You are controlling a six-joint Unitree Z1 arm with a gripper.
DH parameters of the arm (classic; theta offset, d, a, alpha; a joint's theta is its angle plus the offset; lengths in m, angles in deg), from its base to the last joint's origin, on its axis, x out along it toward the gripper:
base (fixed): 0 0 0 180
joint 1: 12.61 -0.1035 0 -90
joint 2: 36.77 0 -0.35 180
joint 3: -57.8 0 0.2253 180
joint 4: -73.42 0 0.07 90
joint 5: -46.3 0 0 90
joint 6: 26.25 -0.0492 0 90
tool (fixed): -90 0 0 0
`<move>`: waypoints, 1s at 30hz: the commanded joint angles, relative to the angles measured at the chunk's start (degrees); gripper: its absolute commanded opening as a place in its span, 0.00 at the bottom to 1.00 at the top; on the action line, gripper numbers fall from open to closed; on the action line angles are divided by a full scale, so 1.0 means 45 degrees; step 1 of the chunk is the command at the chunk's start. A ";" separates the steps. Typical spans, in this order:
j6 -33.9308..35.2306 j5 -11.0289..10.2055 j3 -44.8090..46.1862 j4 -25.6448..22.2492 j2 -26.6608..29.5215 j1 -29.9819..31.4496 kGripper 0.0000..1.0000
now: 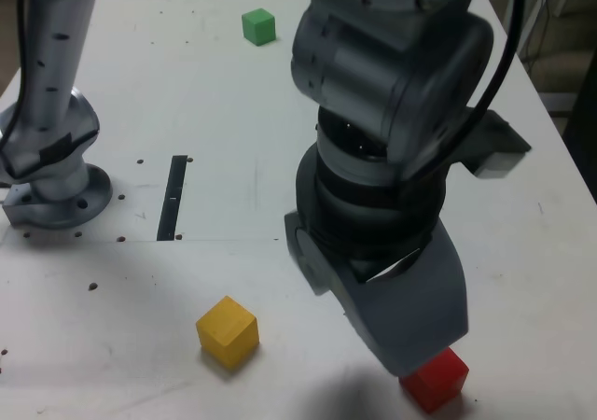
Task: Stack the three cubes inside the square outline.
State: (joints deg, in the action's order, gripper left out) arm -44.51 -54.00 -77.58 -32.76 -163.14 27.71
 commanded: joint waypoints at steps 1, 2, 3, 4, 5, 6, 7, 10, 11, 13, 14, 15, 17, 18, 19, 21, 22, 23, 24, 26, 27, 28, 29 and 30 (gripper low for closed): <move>-0.0594 -0.0175 -0.0249 -0.0148 -0.0149 0.0007 1.00; -0.0728 -0.0175 -0.0369 -0.0131 -0.0249 0.0007 1.00; -0.0827 -0.0154 -0.0499 -0.0116 -0.0379 0.0007 1.00; -0.0892 -0.0113 -0.0629 -0.0106 -0.0535 0.0007 1.00; -0.0942 -0.0053 -0.0759 -0.0099 -0.0713 0.0007 0.99; -0.0982 0.0023 -0.0891 -0.0094 -0.0912 0.0007 0.99; -0.1016 0.0104 -0.1033 -0.0088 -0.1124 0.0007 0.99; -0.1088 0.0302 -0.1559 -0.0075 -0.1787 0.0006 0.99; -0.1120 0.0340 -0.1766 -0.0077 -0.2009 0.0002 0.98; -0.1179 0.0359 -0.2159 -0.0087 -0.2418 -0.0030 0.97; -0.1204 0.0350 -0.2315 -0.0091 -0.2595 -0.0062 0.97; -0.1224 0.0333 -0.2443 -0.0095 -0.2755 -0.0105 0.96; -0.1270 0.0293 -0.2598 -0.0095 -0.3016 -0.0222 0.95; -0.1291 0.0272 -0.2625 -0.0095 -0.3119 -0.0293 0.95; -0.1312 0.0248 -0.2629 -0.0093 -0.3206 -0.0366 0.95; -0.1362 0.0195 -0.2630 -0.0084 -0.3361 -0.0503 0.94; -0.1403 0.0149 -0.2650 -0.0076 -0.3446 -0.0572 0.94; -0.1423 0.0105 -0.2676 -0.0070 -0.3498 -0.0610 0.93; -0.1442 0.0062 -0.2708 -0.0064 -0.3542 -0.0636 0.93; -0.1478 -0.0008 -0.2791 -0.0053 -0.3610 -0.0657 0.93; -0.1492 -0.0028 -0.2839 -0.0051 -0.3636 -0.0663 0.92; -0.1499 -0.0036 -0.2886 -0.0051 -0.3667 -0.0668 0.91; -0.1508 -0.0031 -0.2932 -0.0051 -0.3707 -0.0672 0.91; -0.1516 -0.0022 -0.2978 -0.0051 -0.3748 -0.0675 0.90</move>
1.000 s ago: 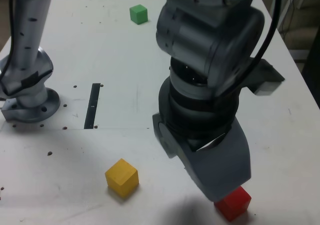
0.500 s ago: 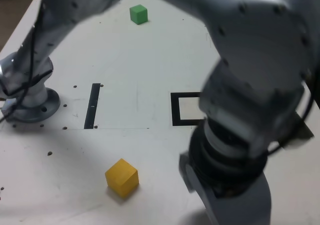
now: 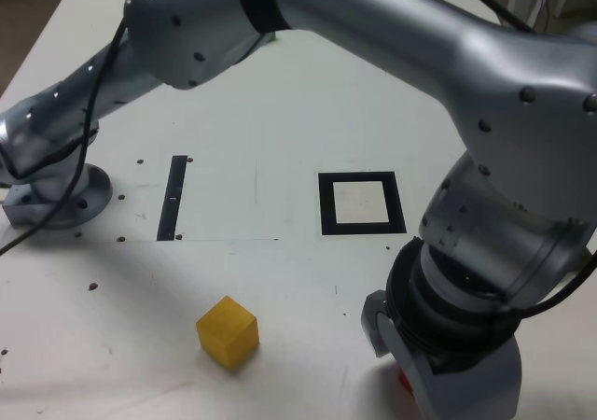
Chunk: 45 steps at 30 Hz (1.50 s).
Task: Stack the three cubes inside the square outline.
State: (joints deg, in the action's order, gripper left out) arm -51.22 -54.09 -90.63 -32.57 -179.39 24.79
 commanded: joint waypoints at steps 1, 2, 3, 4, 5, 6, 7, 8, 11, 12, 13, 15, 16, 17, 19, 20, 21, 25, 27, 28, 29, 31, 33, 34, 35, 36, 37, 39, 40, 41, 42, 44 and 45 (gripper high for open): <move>-0.0031 0.0007 -0.0117 -0.0095 -0.0176 -0.0029 0.88; -0.0034 0.0016 -0.0147 -0.0102 -0.0209 -0.0035 0.87; -0.0035 0.0021 -0.0167 -0.0112 -0.0237 -0.0038 0.85; -0.0037 0.0020 -0.0181 -0.0125 -0.0257 -0.0038 0.84; -0.0039 0.0015 -0.0184 -0.0143 -0.0267 -0.0038 0.82; -0.0039 0.0009 -0.0178 -0.0160 -0.0269 -0.0040 0.79; -0.0039 0.0000 -0.0168 -0.0178 -0.0269 -0.0041 0.76; -0.0039 -0.0009 -0.0160 -0.0188 -0.0270 -0.0042 0.73; -0.0037 -0.0042 -0.0174 -0.0187 -0.0295 -0.0042 0.61; -0.0037 -0.0057 -0.0183 -0.0181 -0.0304 -0.0042 0.57; -0.0036 -0.0072 -0.0192 -0.0174 -0.0310 -0.0044 0.54; -0.0025 -0.0106 -0.0205 -0.0166 -0.0314 -0.0046 0.47; -0.0016 -0.0122 -0.0202 -0.0166 -0.0310 -0.0047 0.44; -0.0007 -0.0136 -0.0193 -0.0166 -0.0307 -0.0047 0.42; 0.0020 -0.0152 -0.0165 -0.0166 -0.0301 -0.0048 0.38; 0.0047 -0.0173 -0.0149 -0.0169 -0.0296 -0.0048 0.36; 0.0080 -0.0196 -0.0128 -0.0171 -0.0296 -0.0048 0.35; 0.0194 -0.0286 -0.0053 -0.0177 -0.0297 -0.0048 0.30; 0.0216 -0.0299 -0.0003 -0.0178 -0.0299 -0.0048 0.29; 0.0218 -0.0296 0.0009 -0.0178 -0.0299 -0.0048 0.27; 0.0224 -0.0294 0.0022 -0.0177 -0.0299 -0.0048 0.26; 0.0236 -0.0283 0.0045 -0.0174 -0.0299 -0.0048 0.24; 0.0248 -0.0265 0.0053 -0.0170 -0.0288 -0.0048 0.21; 0.0254 -0.0258 0.0053 -0.0170 -0.0271 -0.0048 0.20; 0.0255 -0.0252 0.0053 -0.0170 -0.0244 -0.0048 0.19; 0.0255 -0.0250 0.0051 -0.0171 -0.0207 -0.0048 0.18; 0.0255 -0.0254 0.0048 -0.0174 -0.0158 -0.0048 0.17; 0.0255 -0.0281 0.0053 -0.0190 -0.0013 -0.0048 0.15; 0.0255 -0.0308 0.0072 -0.0207 0.0087 -0.0048 0.14; 0.0256 -0.0337 0.0105 -0.0235 0.0211 -0.0049 0.14; 0.0273 -0.0369 0.0158 -0.0270 0.0368 -0.0059 0.14; 0.0360 -0.0432 0.0346 -0.0336 0.0780 -0.0117 0.14; 0.0435 -0.0477 0.0478 -0.0364 0.1032 -0.0168 0.14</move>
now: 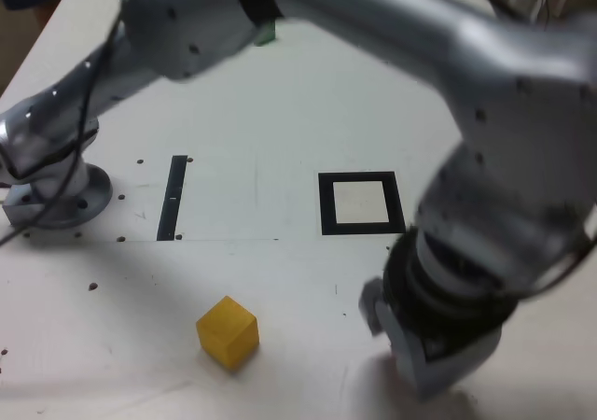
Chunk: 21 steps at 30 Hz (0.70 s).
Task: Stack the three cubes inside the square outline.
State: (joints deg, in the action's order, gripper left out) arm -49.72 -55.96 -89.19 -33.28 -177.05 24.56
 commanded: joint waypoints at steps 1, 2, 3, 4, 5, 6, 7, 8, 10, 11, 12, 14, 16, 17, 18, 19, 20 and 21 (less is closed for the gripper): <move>0.0261 -0.0134 0.0382 -0.0233 0.0882 -0.0222 0.14; 0.0426 -0.0193 0.0577 -0.0242 0.1167 -0.0324 0.14; 0.0628 -0.0248 0.0795 -0.0242 0.1444 -0.0451 0.14; 0.0860 -0.0292 0.1027 -0.0240 0.1705 -0.0600 0.14; 0.1117 -0.0324 0.1269 -0.0238 0.1944 -0.0767 0.14; 0.1405 -0.0336 0.1533 -0.0234 0.2167 -0.0950 0.14; 0.1705 -0.0322 0.1806 -0.0227 0.2375 -0.1141 0.14; 0.2002 -0.0295 0.2074 -0.0221 0.2572 -0.1334 0.14; 0.2586 -0.0229 0.2614 -0.0187 0.2971 -0.1724 0.14; 0.2869 -0.0213 0.2877 -0.0164 0.3185 -0.1904 0.14; 0.3147 -0.0213 0.3139 -0.0135 0.3411 -0.2074 0.14; 0.3675 -0.0254 0.3673 -0.0058 0.3899 -0.2402 0.14; 0.4201 -0.0299 0.4312 0.0089 0.4442 -0.2721 0.14; 0.4468 -0.0321 0.4692 0.0211 0.4726 -0.2876 0.14; 0.4729 -0.0330 0.5111 0.0380 0.5015 -0.3031 0.14; 0.4985 -0.0319 0.5554 0.0583 0.5293 -0.3188 0.14; 0.5326 -0.0285 0.6154 0.0870 0.5629 -0.3385 0.14; 0.5589 -0.0257 0.6594 0.1078 0.5842 -0.3519 0.14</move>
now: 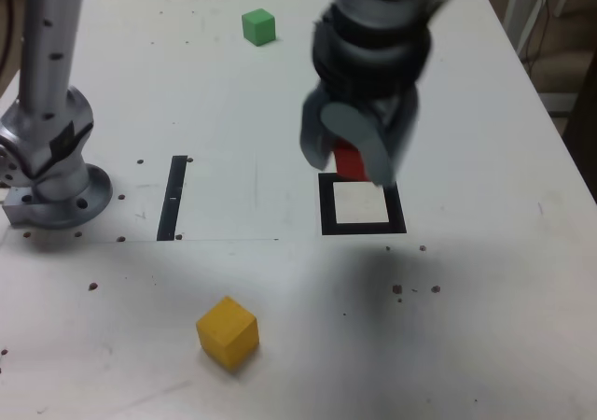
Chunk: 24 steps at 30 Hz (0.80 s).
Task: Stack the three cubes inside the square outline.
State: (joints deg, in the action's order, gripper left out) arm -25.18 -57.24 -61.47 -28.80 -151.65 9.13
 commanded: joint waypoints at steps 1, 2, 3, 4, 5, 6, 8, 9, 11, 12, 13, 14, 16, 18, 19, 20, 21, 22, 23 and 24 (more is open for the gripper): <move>0.0381 0.0079 0.0850 0.0284 0.0365 -0.0218 0.14; 0.0601 0.0178 0.1244 0.0480 0.0486 -0.0349 0.14; 0.0804 0.0316 0.1615 0.0671 0.0563 -0.0475 0.14; 0.1000 0.0468 0.1957 0.0851 0.0607 -0.0584 0.14; 0.1195 0.0627 0.2264 0.1025 0.0626 -0.0674 0.14; 0.1375 0.0794 0.2536 0.1206 0.0627 -0.0754 0.14; 0.1745 0.1094 0.2941 0.1534 0.0598 -0.0861 0.14; 0.1957 0.1187 0.3057 0.1648 0.0574 -0.0881 0.14; 0.2367 0.1300 0.3119 0.1755 0.0493 -0.0907 0.14; 0.2536 0.1350 0.3088 0.1772 0.0434 -0.0936 0.14; 0.2673 0.1408 0.3028 0.1772 0.0363 -0.0982 0.14; 0.2776 0.1481 0.2949 0.1766 0.0282 -0.1047 0.14; 0.2872 0.1668 0.2765 0.1750 0.0104 -0.1245 0.14; 0.2864 0.1885 0.2607 0.1736 -0.0065 -0.1523 0.14; 0.2840 0.1982 0.2547 0.1734 -0.0135 -0.1673 0.14; 0.2810 0.2062 0.2502 0.1740 -0.0194 -0.1826 0.14; 0.2777 0.2127 0.2460 0.1748 -0.0244 -0.1971 0.14; 0.2722 0.2178 0.2395 0.1764 -0.0309 -0.2143 0.14; 0.2674 0.2196 0.2332 0.1774 -0.0365 -0.2251 0.14; 0.2622 0.2205 0.2252 0.1784 -0.0434 -0.2340 0.14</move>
State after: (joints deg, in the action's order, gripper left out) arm -13.10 -47.32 -50.74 -20.88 -152.99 -1.05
